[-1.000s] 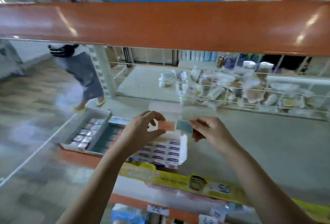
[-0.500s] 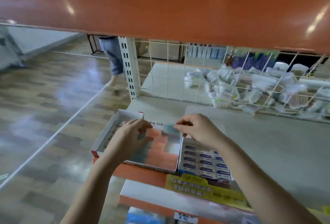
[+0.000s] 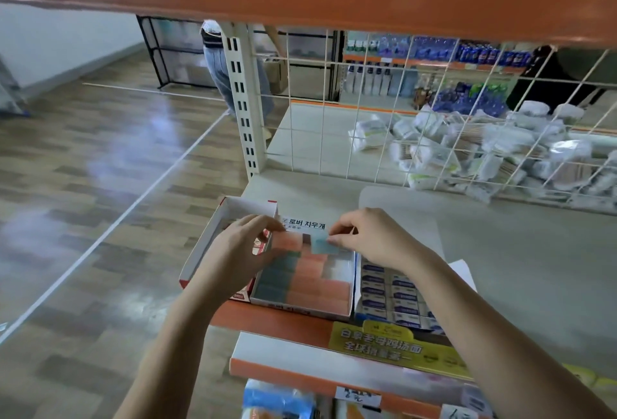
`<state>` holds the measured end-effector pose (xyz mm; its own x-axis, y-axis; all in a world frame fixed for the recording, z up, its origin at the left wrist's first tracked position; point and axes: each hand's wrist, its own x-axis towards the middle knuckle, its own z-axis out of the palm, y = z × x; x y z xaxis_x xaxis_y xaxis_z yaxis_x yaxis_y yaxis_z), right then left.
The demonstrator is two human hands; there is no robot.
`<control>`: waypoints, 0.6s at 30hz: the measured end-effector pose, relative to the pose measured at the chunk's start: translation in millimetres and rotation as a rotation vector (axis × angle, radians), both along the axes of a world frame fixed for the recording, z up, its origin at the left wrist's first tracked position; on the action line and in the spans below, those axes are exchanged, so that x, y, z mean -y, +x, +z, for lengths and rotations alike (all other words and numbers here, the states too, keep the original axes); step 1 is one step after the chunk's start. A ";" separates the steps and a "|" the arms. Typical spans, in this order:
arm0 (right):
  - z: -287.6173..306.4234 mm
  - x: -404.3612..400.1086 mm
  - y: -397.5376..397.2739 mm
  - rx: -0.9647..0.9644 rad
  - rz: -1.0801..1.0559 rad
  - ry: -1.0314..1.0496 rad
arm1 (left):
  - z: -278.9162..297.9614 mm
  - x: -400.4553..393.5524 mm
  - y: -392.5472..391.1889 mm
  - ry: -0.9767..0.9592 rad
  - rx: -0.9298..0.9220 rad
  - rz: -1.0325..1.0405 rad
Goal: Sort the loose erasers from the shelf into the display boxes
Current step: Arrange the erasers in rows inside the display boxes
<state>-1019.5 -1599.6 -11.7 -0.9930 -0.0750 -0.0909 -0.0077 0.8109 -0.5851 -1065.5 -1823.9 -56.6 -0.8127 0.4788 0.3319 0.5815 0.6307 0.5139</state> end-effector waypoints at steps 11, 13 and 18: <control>3.9 27.2 -15.6 0.034 0.056 0.073 | 8.4 16.5 -8.1 0.055 -0.043 0.007; 3.0 35.2 -19.9 0.047 0.073 0.102 | 11.0 19.3 -7.8 0.057 -0.054 0.006; -4.1 55.2 -17.9 0.135 0.154 0.072 | 11.3 26.3 -10.4 0.057 -0.024 0.020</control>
<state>-1037.3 -1654.7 -15.9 -0.9487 -0.2134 -0.2333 -0.0600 0.8459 -0.5300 -1075.8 -1850.2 -45.3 -0.8135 0.4420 0.3780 0.5816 0.6126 0.5352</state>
